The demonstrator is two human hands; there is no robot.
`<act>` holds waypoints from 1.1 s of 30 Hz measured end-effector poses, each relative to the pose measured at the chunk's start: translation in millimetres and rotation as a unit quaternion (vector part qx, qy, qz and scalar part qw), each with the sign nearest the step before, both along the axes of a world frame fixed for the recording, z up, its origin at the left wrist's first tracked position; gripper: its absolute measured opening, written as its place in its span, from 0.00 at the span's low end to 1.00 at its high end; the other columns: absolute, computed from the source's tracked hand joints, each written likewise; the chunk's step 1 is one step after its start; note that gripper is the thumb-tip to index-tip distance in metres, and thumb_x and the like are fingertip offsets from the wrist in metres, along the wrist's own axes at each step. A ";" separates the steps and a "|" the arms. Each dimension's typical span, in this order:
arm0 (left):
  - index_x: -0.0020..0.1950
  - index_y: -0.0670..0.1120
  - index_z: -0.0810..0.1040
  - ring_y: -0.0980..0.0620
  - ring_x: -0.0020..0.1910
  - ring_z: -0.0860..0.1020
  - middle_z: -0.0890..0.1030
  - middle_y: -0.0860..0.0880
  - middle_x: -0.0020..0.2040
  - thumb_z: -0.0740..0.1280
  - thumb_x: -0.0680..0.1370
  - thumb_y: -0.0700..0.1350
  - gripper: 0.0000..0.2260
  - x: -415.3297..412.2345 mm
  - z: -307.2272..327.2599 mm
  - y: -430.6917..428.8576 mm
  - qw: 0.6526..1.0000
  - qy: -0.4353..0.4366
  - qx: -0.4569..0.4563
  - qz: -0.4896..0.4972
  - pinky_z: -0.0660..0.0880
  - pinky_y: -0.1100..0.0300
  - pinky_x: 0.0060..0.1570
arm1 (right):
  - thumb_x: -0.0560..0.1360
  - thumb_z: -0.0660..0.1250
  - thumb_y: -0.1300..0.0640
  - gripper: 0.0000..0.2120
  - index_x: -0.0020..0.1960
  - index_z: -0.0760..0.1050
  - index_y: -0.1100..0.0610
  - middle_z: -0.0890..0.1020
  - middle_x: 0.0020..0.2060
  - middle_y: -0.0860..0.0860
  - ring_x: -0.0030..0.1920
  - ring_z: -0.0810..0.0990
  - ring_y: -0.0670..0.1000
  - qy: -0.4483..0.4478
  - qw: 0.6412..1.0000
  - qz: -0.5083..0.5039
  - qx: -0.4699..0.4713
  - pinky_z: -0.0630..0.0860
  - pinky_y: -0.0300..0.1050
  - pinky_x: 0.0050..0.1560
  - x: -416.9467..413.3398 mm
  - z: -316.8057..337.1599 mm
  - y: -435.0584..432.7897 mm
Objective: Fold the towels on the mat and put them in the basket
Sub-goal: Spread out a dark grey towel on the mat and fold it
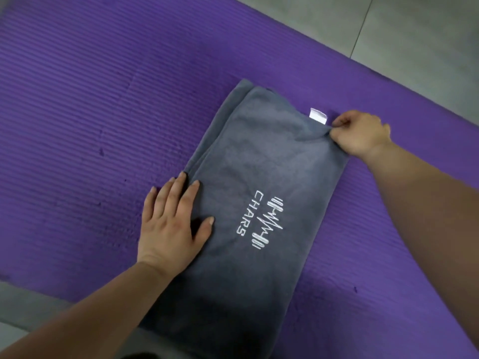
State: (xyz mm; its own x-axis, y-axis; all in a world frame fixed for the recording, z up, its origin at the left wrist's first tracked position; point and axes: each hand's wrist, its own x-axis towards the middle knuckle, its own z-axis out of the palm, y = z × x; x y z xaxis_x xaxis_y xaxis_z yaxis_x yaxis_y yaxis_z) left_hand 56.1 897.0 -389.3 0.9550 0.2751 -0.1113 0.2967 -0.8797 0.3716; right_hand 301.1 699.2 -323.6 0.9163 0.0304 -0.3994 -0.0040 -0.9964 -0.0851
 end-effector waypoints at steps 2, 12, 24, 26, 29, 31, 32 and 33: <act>0.66 0.44 0.63 0.46 0.64 0.62 0.74 0.38 0.64 0.55 0.72 0.57 0.26 0.8 -0.8 -0.1 1.000 -0.007 0.000 0.002 0.44 0.58 0.69 | 0.75 0.59 0.53 0.13 0.58 0.75 0.53 0.78 0.59 0.55 0.66 0.67 0.57 -0.037 0.998 0.026 0.038 0.58 0.48 0.67 1.1 2.0 25.4; 0.65 0.45 0.65 0.46 0.64 0.63 0.75 0.40 0.63 0.55 0.72 0.57 0.26 1.0 -1.4 3.2 1.000 0.006 -0.008 -0.006 0.46 0.56 0.68 | 0.75 0.62 0.54 0.16 0.62 0.73 0.53 0.75 0.61 0.56 0.65 0.67 0.58 -0.033 0.990 0.135 0.011 0.62 0.46 0.63 10.9 -7.8 111.7; 0.60 0.45 0.69 0.48 0.51 0.67 0.81 0.41 0.51 0.56 0.71 0.58 0.23 -32.7 7.1 26.5 0.998 -0.034 -0.020 0.051 0.61 0.55 0.50 | 0.76 0.60 0.57 0.17 0.64 0.70 0.56 0.74 0.60 0.57 0.63 0.70 0.56 -0.120 0.974 0.170 0.087 0.64 0.45 0.58 -0.9 -2.5 129.0; 0.56 0.47 0.69 0.48 0.46 0.69 0.81 0.42 0.46 0.58 0.69 0.57 0.21 -40.7 7.9 33.4 0.998 -0.034 -0.021 0.047 0.61 0.57 0.45 | 0.76 0.60 0.60 0.23 0.70 0.61 0.57 0.73 0.63 0.58 0.64 0.70 0.58 -0.062 0.987 0.110 0.100 0.66 0.46 0.60 -3.9 -10.4 126.7; 0.51 0.46 0.71 0.44 0.36 0.78 0.81 0.45 0.39 0.59 0.69 0.56 0.18 -42.2 11.2 40.0 0.999 -0.028 -0.030 0.031 0.69 0.57 0.41 | 0.75 0.61 0.59 0.28 0.73 0.56 0.58 0.68 0.67 0.58 0.67 0.66 0.59 -0.078 0.982 0.145 0.088 0.61 0.49 0.65 -29.2 -14.1 110.0; 0.46 0.44 0.76 0.43 0.32 0.79 0.81 0.46 0.36 0.59 0.68 0.57 0.18 -43.3 16.3 42.5 0.999 -0.008 -0.027 0.027 0.75 0.54 0.35 | 0.72 0.61 0.59 0.25 0.68 0.64 0.61 0.71 0.63 0.61 0.63 0.70 0.62 -0.170 0.949 0.248 0.092 0.63 0.52 0.63 -62.6 -16.8 86.6; 0.44 0.43 0.77 0.43 0.31 0.79 0.81 0.46 0.35 0.59 0.68 0.57 0.19 -45.7 18.1 44.1 0.999 0.009 -0.026 0.025 0.75 0.53 0.32 | 0.71 0.59 0.58 0.21 0.63 0.68 0.61 0.75 0.59 0.62 0.57 0.74 0.63 -0.217 0.921 0.305 0.110 0.65 0.53 0.59 -83.0 -20.5 72.1; 0.42 0.43 0.77 0.43 0.31 0.79 0.81 0.46 0.34 0.59 0.67 0.58 0.20 -47.8 20.3 45.8 0.999 0.029 -0.023 0.020 0.75 0.54 0.31 | 0.72 0.57 0.57 0.16 0.57 0.69 0.60 0.77 0.54 0.62 0.52 0.77 0.63 -0.244 0.890 0.361 0.134 0.66 0.52 0.54 -105.4 -22.2 55.8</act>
